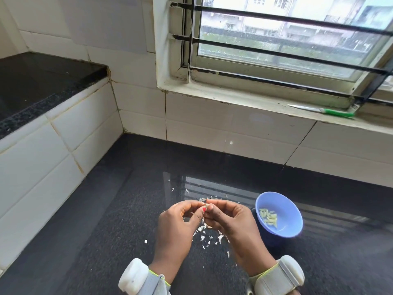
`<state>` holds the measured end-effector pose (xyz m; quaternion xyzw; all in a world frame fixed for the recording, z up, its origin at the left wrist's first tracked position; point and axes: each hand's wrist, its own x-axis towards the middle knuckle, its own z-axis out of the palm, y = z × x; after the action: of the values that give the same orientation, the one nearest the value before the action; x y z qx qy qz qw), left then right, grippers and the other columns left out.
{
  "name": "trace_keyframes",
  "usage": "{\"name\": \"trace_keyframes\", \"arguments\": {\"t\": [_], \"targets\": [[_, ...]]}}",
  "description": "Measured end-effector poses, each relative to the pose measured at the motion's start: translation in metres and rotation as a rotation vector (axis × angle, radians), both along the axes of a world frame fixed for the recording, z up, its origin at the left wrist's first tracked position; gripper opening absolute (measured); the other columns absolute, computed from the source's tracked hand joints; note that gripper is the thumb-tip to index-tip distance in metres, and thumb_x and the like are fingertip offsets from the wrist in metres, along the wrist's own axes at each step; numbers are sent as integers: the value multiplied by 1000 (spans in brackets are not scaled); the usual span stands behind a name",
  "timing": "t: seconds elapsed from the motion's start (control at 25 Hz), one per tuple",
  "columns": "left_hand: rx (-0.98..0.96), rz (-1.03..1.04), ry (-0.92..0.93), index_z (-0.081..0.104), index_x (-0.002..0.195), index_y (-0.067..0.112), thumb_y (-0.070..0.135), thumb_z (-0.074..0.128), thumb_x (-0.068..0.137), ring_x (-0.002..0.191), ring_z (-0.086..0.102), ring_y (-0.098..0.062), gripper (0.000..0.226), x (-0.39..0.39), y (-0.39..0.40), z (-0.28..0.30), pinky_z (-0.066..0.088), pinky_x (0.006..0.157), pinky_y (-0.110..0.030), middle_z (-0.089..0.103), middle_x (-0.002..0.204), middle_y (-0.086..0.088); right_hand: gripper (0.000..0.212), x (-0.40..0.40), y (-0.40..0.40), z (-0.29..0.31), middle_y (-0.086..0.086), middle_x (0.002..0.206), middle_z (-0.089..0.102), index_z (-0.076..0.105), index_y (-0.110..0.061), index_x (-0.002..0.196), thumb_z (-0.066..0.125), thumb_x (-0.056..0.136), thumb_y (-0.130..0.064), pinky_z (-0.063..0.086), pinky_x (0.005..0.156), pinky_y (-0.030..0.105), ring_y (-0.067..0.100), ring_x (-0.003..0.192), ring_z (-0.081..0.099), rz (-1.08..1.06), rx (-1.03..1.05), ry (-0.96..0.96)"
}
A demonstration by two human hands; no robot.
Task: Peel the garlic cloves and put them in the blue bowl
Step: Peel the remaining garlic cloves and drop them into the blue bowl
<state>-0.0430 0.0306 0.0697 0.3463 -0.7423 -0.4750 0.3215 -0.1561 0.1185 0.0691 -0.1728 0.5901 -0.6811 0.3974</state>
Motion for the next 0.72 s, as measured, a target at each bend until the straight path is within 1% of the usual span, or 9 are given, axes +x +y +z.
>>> {"name": "trace_keyframes", "arguments": {"t": [0.08,0.2,0.28,0.4,0.56,0.64,0.72], "targets": [[-41,18,-3,75,80,25,21,74,79,69,65,0,4,-1,0,0,51,64,-16,71,73,14,17,1,0,0,22,90,74,74,1,97,72,81,-4,57,69,27,24,81,71,0,5,24],[-86,23,-9,74,76,24,17,76,77,68,64,-2,7,-1,-2,2,48,61,-12,69,72,13,15,1,1,1,21,87,74,75,0,94,73,79,-4,57,67,26,24,79,71,13,16,61],[-114,8,-12,74,76,23,17,76,77,68,63,-3,7,1,-5,3,46,60,-10,68,71,13,16,1,1,2,20,87,74,75,0,94,74,79,-4,57,66,24,23,78,71,22,15,76],[-157,-18,-17,75,77,23,19,77,77,71,63,-2,4,1,-7,4,43,62,-7,68,72,14,19,1,1,3,17,86,75,76,-2,91,77,74,-9,54,66,23,17,77,69,26,8,133],[-151,3,-18,74,76,22,18,77,77,72,63,0,6,0,-5,3,45,60,-9,67,72,14,20,2,1,3,15,84,75,77,-3,89,78,71,-13,53,66,22,14,73,68,27,-4,142],[-156,18,-27,72,73,23,16,77,76,71,61,0,8,-1,-4,3,46,59,-13,66,71,14,21,3,1,2,17,84,75,77,-2,90,77,72,-13,54,66,22,16,73,68,32,-8,125],[-163,28,-42,69,71,24,16,76,75,72,60,-1,11,-1,-4,1,47,60,-16,64,70,13,21,2,1,0,19,87,74,76,-1,92,77,74,-13,56,69,26,20,78,69,47,-8,109]]}}
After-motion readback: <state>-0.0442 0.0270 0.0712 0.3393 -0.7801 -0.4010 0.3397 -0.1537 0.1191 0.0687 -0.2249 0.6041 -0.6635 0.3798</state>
